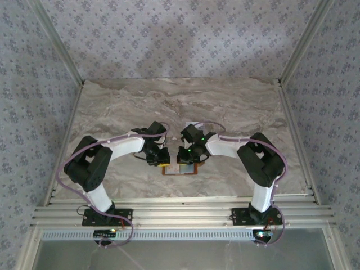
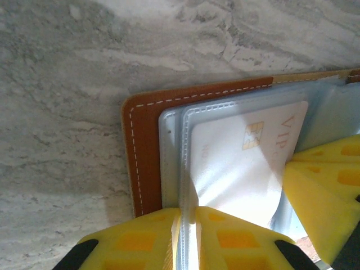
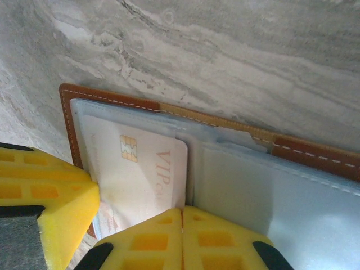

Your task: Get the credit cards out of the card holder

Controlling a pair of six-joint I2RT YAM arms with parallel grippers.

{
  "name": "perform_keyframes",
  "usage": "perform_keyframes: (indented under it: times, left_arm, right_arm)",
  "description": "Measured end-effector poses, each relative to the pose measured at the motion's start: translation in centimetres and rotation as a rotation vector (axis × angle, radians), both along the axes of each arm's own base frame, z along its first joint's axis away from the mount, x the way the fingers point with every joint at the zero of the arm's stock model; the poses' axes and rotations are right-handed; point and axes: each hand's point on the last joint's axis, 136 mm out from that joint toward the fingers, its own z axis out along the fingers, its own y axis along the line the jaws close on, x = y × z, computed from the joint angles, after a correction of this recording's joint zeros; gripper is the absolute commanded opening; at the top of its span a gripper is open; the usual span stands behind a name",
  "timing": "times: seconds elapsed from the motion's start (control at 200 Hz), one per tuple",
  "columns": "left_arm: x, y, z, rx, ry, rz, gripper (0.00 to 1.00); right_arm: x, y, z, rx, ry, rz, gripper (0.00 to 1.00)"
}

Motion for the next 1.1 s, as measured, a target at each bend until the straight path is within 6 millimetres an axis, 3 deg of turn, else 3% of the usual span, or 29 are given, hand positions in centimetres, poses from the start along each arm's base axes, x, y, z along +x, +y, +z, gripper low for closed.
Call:
perform_keyframes:
  times: [0.355,0.54,0.775,1.104]
  left_arm:
    - [-0.1,0.1,0.0,0.002,-0.004,0.001,0.18]
    - [-0.1,0.3,0.2,0.008,-0.004,0.005,0.2]
    - [-0.5,1.4,0.8,0.061,-0.001,0.018,0.19]
    - [0.6,0.7,1.9,0.049,-0.029,0.018,0.11]
  right_arm:
    - [0.1,-1.8,0.0,-0.09,-0.031,-0.008,0.02]
    - [0.0,-2.0,0.3,-0.095,-0.033,-0.01,0.1]
    - [0.1,-1.8,1.3,-0.067,-0.036,-0.022,0.15]
    - [-0.4,-0.4,2.6,0.011,-0.018,-0.014,0.17]
